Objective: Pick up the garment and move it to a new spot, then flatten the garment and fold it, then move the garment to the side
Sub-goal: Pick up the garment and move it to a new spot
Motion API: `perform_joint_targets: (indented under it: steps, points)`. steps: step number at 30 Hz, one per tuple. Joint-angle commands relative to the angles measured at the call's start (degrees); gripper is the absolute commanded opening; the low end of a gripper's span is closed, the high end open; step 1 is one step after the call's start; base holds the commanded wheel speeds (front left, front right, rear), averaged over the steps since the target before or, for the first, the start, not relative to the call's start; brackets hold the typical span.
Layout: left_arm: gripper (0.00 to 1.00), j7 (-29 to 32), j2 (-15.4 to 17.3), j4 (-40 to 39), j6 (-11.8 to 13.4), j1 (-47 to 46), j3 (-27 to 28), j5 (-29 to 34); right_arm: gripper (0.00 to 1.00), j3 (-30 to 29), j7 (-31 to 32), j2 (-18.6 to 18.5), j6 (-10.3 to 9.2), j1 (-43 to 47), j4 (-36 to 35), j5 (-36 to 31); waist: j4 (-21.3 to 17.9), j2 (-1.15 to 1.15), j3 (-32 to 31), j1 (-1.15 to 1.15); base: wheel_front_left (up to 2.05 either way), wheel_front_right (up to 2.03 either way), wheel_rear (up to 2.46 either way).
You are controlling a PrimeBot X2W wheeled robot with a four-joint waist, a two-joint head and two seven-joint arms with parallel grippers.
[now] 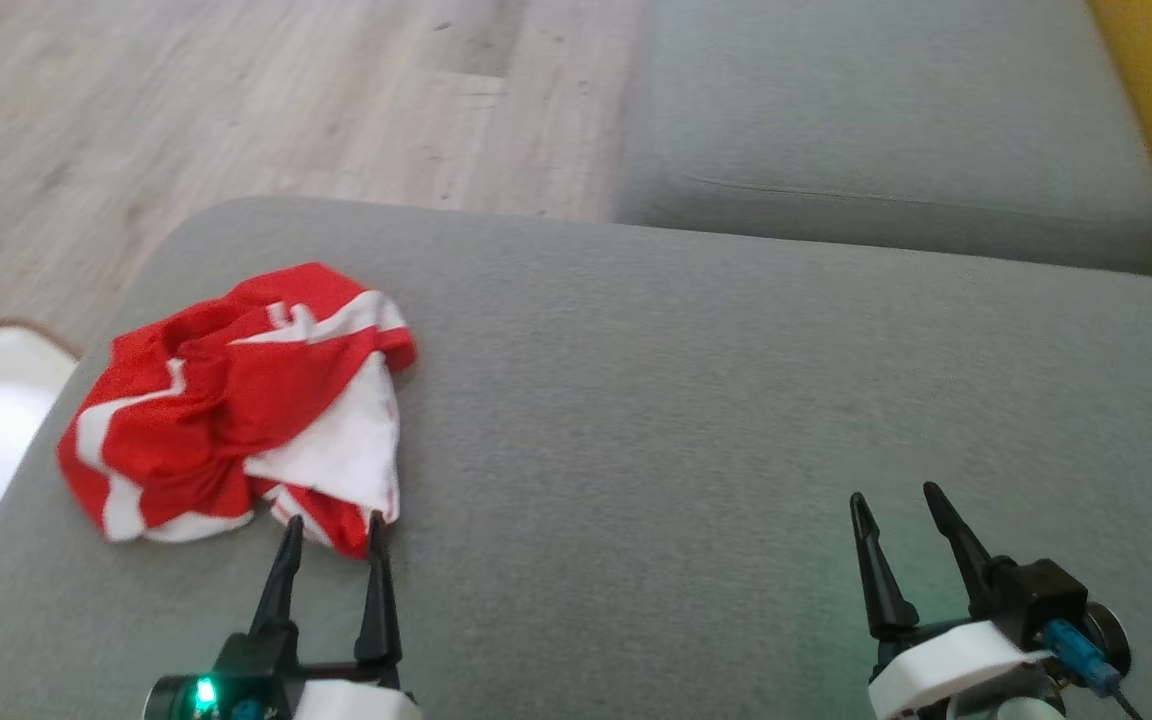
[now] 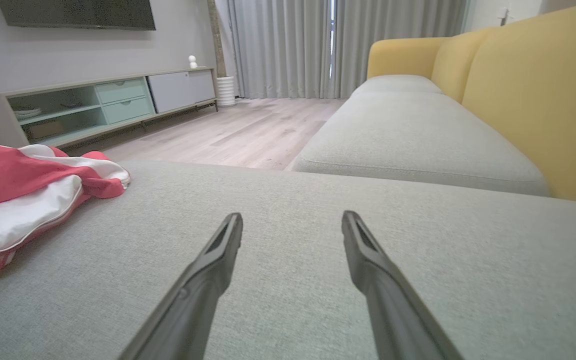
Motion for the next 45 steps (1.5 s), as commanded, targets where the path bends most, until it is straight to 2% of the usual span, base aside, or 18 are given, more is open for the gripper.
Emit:
perform_joint_targets:
  steps: [1,14,26,30,34,38,42,45]
  points:
    - [1.0,-0.56,0.16,-1.92,0.33,-1.15,2.38,0.64,1.0,1.3,-0.77,-0.55,-0.04,-1.89,-1.57,0.35,2.2,0.0,0.22,0.0,0.0,0.0,0.0]
    - [1.0,-0.56,0.16,-2.42,0.31,0.03,6.07,1.25,1.0,-0.89,-0.77,-0.55,-0.04,-1.85,-1.34,1.01,9.82,0.0,0.75,0.0,0.0,0.0,0.0]
    - [1.0,-0.56,0.16,-2.77,-0.27,-0.59,7.29,1.95,1.0,-1.3,-0.77,-0.55,-0.04,-1.87,-1.31,1.74,11.84,0.0,1.89,0.0,0.0,0.0,0.0]
    - [1.0,-0.56,0.16,-3.52,-0.64,-1.91,6.95,4.12,1.0,-1.53,-0.77,-0.55,-0.04,-1.96,-1.48,1.38,12.08,0.0,2.67,0.0,0.0,0.0,0.0]
    - [1.0,-0.56,0.82,-5.16,-2.05,-5.96,7.21,5.89,1.0,-1.76,-0.77,-0.55,-0.04,-1.92,-1.9,0.04,12.44,0.0,4.34,0.0,0.0,0.0,0.0]
    - [1.0,-0.56,3.28,-6.27,-4.11,-13.37,7.58,7.31,1.0,-1.82,-0.77,-0.55,-0.04,-2.62,-3.06,-3.23,12.54,0.0,8.48,0.0,0.0,0.0,0.0]
    - [1.0,-0.22,5.9,-3.26,-6.98,-23.76,8.38,6.62,1.0,-2.12,-0.77,-0.72,-0.04,-4.71,-4.64,-7.4,12.48,0.0,14.23,0.0,0.0,0.0,0.0]
    - [1.0,3.82,8.15,0.59,-9.43,-32.7,7.88,6.09,1.0,-2.26,-0.77,-2.12,-0.04,-5.89,-5.98,-8.6,12.33,0.0,17.68,0.0,0.0,0.0,0.0]
